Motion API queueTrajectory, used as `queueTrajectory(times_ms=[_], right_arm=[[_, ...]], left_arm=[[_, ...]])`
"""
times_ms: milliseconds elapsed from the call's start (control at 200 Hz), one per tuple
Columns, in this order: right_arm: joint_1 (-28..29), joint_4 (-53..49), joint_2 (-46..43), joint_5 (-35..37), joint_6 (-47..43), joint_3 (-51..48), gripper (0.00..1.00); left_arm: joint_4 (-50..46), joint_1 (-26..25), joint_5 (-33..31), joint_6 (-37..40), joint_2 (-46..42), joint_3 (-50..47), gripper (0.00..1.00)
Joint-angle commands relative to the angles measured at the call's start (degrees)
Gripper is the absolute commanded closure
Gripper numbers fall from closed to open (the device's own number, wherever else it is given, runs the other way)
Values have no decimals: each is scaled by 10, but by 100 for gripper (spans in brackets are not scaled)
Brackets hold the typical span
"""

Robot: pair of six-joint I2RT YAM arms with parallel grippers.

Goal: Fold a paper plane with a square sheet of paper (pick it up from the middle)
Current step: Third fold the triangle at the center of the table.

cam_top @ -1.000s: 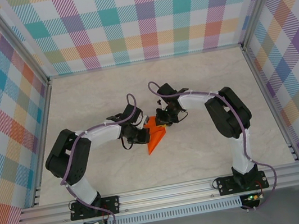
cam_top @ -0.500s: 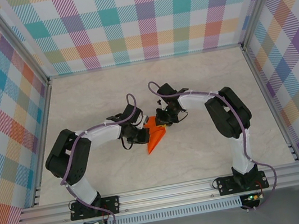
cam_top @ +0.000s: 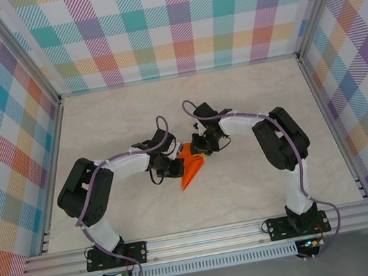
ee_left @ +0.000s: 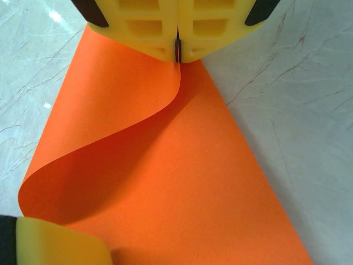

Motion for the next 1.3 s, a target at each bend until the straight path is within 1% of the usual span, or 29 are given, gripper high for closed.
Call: queueTrajectory(times_ms=[0,60,115,240,295,350,445,510,655,745,825,930,1060,1295], right_arm=[[5,-18,-23,15,9,-1,77],[2,-24,-52,34,13,-2,72],[-1,-28,-79,53,16,-7,70],[-4,-24,-142,78,29,-46,69],[-4,-8,-171,75,43,-77,72],[-4,24,-201,56,64,-118,76],[3,126,-245,-6,113,-204,83],[19,177,-258,-22,147,-243,88],[81,226,-252,-5,190,-275,91],[118,249,-226,0,209,-272,91],[139,253,-203,8,216,-259,92],[147,256,-187,16,224,-259,92],[147,269,-188,21,230,-278,92],[147,283,-177,7,233,-285,92]], left_arm=[[-4,6,15,-5,20,-4,97],[-3,6,21,-5,20,-4,96],[-1,6,26,-9,21,-3,96],[11,5,38,-20,23,-4,96],[16,4,41,-27,22,-6,96],[19,4,42,-32,21,-8,96],[24,2,45,-36,25,-9,96],[26,2,46,-37,27,-11,96],[23,2,45,-32,28,-10,96],[20,1,44,-29,30,-9,96],[18,2,42,-28,30,-9,96],[16,2,41,-26,29,-8,96],[15,2,41,-24,29,-6,96],[11,2,38,-19,36,0,96]])
